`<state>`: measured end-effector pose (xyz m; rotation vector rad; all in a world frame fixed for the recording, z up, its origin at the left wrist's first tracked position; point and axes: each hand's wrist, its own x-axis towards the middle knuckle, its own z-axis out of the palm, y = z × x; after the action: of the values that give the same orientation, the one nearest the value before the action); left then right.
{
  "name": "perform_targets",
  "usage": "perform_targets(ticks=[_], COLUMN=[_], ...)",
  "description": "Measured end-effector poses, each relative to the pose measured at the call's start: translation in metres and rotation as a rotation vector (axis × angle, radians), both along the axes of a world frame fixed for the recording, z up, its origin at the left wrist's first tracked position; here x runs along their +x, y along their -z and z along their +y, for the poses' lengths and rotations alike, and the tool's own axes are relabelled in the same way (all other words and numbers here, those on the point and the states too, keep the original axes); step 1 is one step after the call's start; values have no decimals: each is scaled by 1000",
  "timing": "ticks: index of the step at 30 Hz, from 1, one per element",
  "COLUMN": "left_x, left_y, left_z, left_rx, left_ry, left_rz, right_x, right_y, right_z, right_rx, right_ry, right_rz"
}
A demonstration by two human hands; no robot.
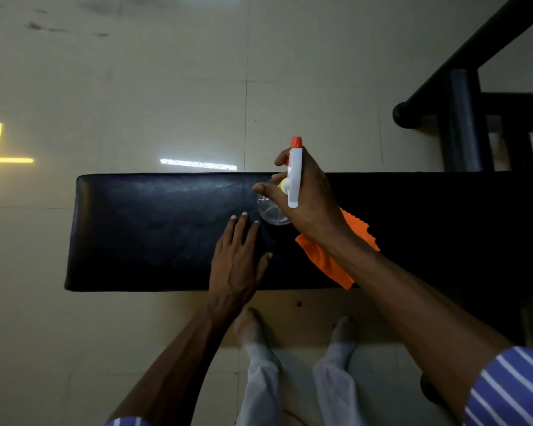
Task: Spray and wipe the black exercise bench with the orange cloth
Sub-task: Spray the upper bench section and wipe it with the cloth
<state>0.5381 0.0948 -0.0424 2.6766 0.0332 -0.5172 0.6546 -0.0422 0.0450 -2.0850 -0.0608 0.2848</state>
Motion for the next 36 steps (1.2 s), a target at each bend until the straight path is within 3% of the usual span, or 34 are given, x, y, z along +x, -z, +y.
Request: perform_targets(ticks=[6,11,16,24,30,33,36], left_x=[-3,-8,-13,-11,-4,2,11], left_y=[-3,-7,-6,-4,-13,-17,-20], left_z=[9,4,-24,-51,-74,-93,-113], left_rx=[7,-14,-37,-113,-141,-132,-134], left_ry=[34,17,53,75,97,121,142], left_rz=[-9,-151,-183,-201,-193,-201,-212], right_x=[-7,-24,-49,-59,-64,-56,-40], right_y=[8,27,42,54,29,2,-27], right_z=[-32,-107,-136,-131,-169,-206,-240], right_rx=[-57,-421,-637,-469,-312,-265,-343], right_ry=[-104,51,10,146,189,305,356], right_rz=[115,235,379,406,361,278,103])
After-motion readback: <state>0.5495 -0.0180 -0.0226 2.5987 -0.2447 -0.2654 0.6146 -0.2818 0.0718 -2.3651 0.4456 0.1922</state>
